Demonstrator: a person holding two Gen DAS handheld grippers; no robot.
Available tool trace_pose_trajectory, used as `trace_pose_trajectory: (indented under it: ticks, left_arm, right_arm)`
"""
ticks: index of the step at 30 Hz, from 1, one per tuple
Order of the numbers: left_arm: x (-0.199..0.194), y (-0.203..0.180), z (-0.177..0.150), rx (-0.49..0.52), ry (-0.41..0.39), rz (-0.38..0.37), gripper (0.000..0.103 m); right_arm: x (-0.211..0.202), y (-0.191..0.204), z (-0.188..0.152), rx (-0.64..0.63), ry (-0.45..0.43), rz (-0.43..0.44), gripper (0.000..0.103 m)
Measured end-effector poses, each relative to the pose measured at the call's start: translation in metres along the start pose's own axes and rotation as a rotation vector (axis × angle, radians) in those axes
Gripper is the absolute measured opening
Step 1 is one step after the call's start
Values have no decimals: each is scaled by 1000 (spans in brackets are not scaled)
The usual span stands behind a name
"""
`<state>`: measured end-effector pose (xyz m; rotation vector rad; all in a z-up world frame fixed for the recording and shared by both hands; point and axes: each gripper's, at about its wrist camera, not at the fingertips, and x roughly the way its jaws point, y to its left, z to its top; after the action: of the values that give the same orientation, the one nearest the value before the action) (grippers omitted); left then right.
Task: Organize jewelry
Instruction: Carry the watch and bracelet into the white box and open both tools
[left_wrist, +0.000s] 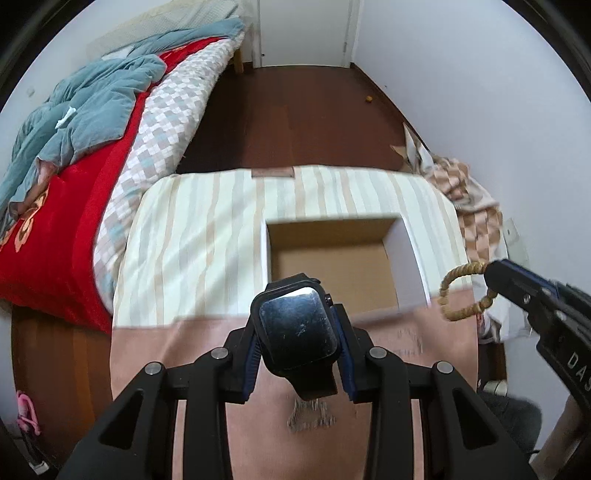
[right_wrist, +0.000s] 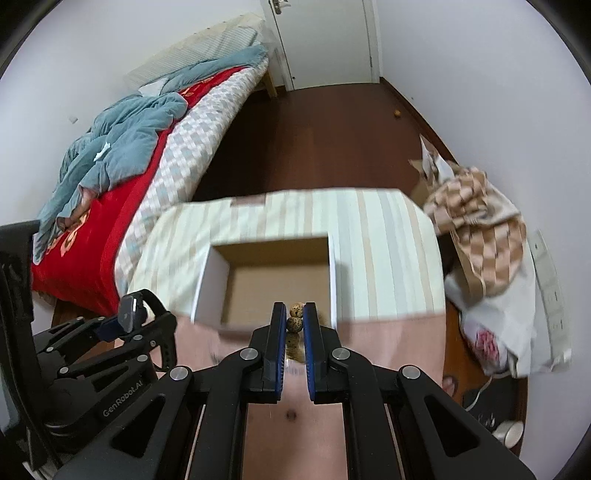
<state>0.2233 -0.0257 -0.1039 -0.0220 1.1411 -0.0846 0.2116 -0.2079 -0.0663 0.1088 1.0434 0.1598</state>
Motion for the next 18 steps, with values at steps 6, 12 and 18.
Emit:
trace_pose_trajectory:
  ticks: [6, 12, 18]
  left_arm:
    - [46, 13, 46, -22, 73, -48, 32]
    - [97, 18, 63, -29, 188, -126, 32]
    - [116, 15, 70, -16, 243, -128, 32]
  right_arm:
    - [46, 2, 48, 11, 56, 34, 9]
    - [99, -5, 56, 47, 166, 90, 9]
    - [123, -7, 54, 51, 203, 99, 9]
